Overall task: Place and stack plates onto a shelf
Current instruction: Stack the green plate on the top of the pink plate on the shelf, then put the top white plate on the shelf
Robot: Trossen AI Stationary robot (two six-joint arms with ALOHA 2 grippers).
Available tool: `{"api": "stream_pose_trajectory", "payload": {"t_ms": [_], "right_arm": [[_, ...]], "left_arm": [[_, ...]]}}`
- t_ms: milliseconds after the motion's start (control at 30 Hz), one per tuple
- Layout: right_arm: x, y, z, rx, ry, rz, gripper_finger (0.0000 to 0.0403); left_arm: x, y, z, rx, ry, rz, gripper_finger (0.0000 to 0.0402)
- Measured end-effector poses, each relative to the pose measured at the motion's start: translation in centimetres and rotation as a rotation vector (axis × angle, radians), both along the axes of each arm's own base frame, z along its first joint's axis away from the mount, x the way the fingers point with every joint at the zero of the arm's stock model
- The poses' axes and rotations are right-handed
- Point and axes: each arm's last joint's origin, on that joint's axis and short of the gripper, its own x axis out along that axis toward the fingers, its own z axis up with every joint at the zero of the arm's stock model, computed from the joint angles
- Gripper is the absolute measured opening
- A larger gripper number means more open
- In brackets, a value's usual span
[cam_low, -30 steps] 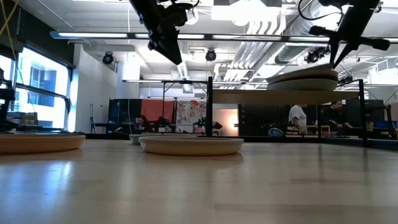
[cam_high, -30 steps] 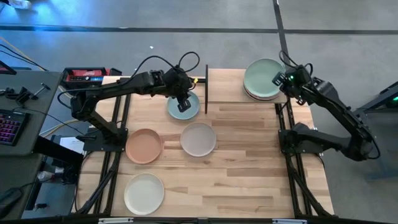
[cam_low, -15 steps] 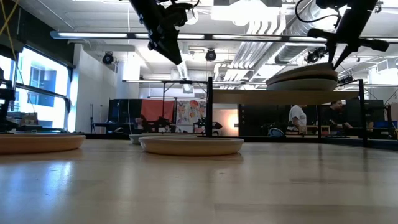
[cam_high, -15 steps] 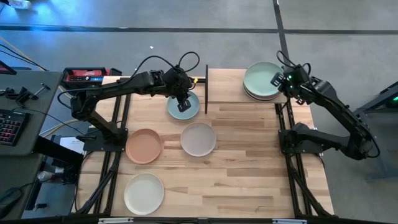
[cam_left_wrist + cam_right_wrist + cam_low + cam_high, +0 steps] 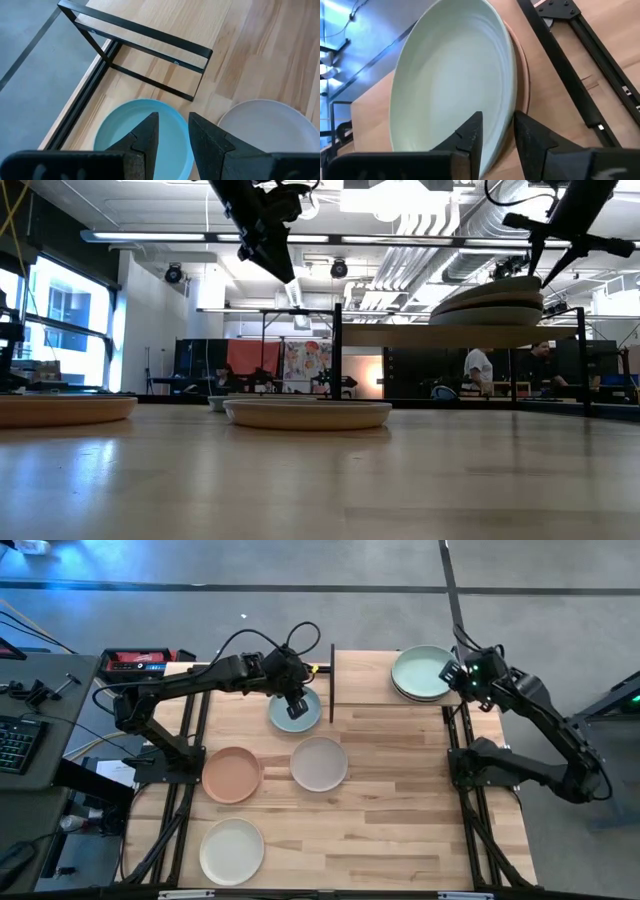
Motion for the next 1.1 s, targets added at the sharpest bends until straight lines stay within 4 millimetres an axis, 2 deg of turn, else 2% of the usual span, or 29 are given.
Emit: {"api": "stream_pose_trajectory", "payload": {"t_ms": [300,500,667,867,1100], "right_arm": [[-0.3,0.4,0.1,-0.008,-0.010,0.014,0.0089],[0.0,0.4,0.3,-0.006,-0.034,0.086,0.0089],[0.7,0.0,1.0,-0.086,-0.096,0.252,0.0089],[2.0,-0.8,2.9,-0.295,-0.217,0.475,0.0089],[4.8,-0.9,4.3,-0.467,-0.320,0.773,0.0089]], "left_arm": [[0.1,0.0,0.1,-0.002,-0.016,0.009,0.0097],[-0.1,0.0,-0.1,-0.016,0.011,0.014,0.0097],[-0.8,-0.3,-0.6,-0.062,0.084,0.038,0.0097],[-1.1,-0.5,-0.9,-0.134,0.106,0.079,0.0097],[-1.2,-0.7,-1.0,-0.221,0.085,0.103,0.0097]]}}
